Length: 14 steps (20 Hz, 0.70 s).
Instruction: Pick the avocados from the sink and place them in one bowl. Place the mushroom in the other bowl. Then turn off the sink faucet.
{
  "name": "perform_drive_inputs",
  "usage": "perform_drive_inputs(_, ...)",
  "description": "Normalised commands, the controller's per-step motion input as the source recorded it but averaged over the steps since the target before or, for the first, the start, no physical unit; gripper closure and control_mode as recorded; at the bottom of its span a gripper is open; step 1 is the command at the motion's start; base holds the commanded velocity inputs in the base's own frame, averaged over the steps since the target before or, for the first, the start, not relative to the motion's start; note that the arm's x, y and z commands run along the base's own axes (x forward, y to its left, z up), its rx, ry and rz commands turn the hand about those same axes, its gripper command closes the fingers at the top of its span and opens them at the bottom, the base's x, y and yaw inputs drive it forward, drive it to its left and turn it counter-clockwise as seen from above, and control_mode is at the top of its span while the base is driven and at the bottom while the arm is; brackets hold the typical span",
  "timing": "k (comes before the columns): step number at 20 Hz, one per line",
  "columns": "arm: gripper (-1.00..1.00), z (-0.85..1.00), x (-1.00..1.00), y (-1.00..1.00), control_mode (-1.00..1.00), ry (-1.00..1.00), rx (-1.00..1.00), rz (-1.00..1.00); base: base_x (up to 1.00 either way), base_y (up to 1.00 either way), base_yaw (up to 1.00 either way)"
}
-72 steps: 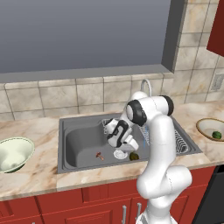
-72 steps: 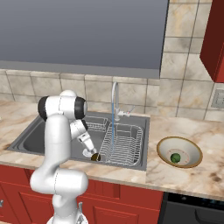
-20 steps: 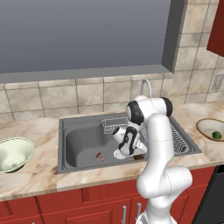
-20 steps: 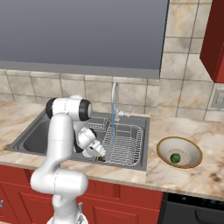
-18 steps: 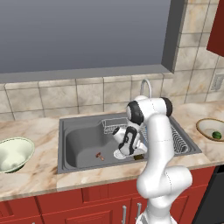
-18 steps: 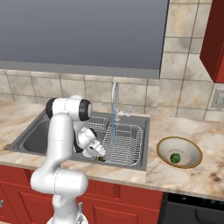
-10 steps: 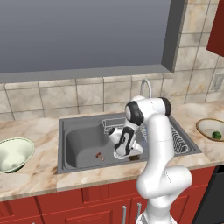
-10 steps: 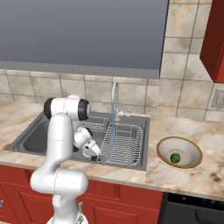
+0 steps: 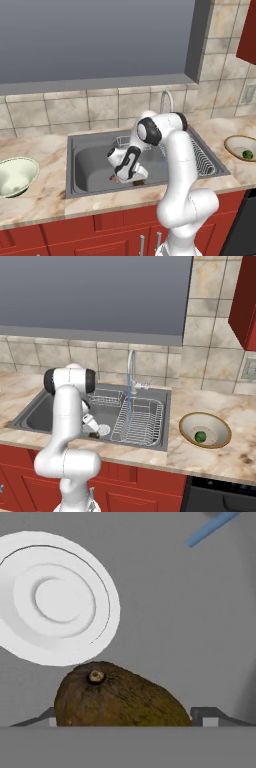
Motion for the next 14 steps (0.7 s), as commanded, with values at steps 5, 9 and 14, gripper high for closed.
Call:
perform_drive_inputs(5,1.0,0.66,-0.24,0.04,-1.0,0.0,0.0,0.0,0.0,0.0,0.0)
perform_drive_inputs(9,1.0,0.94,-0.33,-0.23,-1.0,-0.03,0.0,0.0,0.0,0.0,0.0)
perform_drive_inputs(14,1.0,0.99,-0.35,-0.21,-1.0,-0.04,0.0,0.0,0.0,0.0,0.0)
